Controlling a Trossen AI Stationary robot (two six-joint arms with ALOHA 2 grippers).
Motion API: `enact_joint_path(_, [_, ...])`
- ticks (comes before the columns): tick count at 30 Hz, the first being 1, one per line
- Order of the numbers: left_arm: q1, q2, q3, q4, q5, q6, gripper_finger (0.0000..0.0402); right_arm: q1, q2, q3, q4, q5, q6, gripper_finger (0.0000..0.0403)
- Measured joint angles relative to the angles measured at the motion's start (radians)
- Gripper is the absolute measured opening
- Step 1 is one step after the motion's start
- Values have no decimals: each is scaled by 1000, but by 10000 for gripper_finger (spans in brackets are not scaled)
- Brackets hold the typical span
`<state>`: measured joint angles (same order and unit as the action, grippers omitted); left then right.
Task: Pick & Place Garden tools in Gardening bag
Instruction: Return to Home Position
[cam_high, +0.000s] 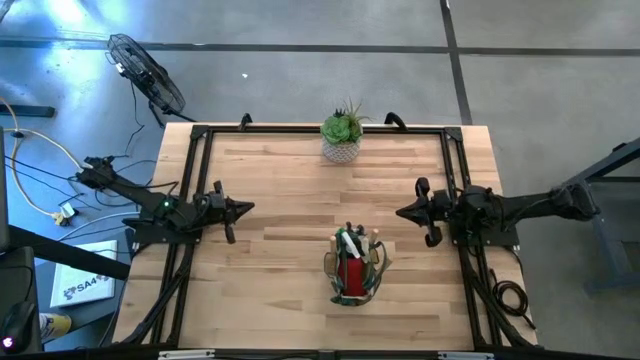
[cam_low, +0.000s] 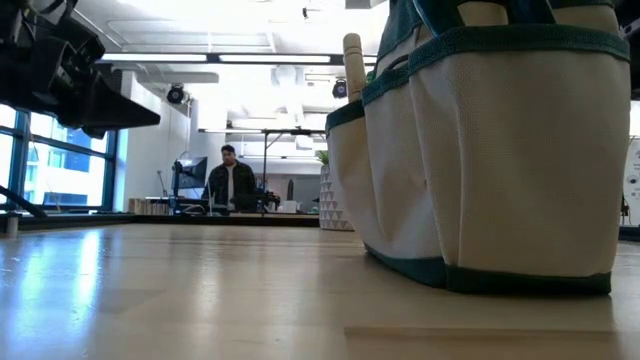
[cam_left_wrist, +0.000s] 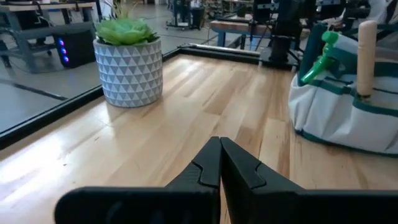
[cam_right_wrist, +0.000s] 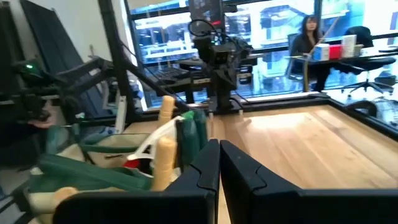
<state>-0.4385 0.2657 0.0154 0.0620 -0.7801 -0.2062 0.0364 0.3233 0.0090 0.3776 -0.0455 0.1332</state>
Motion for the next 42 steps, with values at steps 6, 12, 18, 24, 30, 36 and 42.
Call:
enact_joint_path(6, [0, -21, 16, -8, -16, 55, 0, 0, -57, 26, -50, 13, -32, 3])
enact_joint_path(12, [0, -71, 46, -7, -12, 171, 0, 1, -186, 67, -294, 50, -28, 3])
enact_joint_path(18, [0, -159, 51, -112, 12, 142, 0, 1, -302, 71, -368, 74, -32, 3])
enact_joint_path(24, [0, -228, 55, -154, 17, 129, 0, 1, -315, 71, -372, 74, -32, 3])
enact_joint_path(30, [0, -260, 54, -156, 31, 161, 0, 1, -315, 71, -380, 74, -31, 3])
enact_joint_path(36, [0, -259, 51, -130, 171, 174, 0, 1, -315, 71, -379, 73, -30, 3])
enact_joint_path(42, [0, -259, 50, -134, 456, 175, 0, 1, -315, 71, -379, 73, -29, 3])
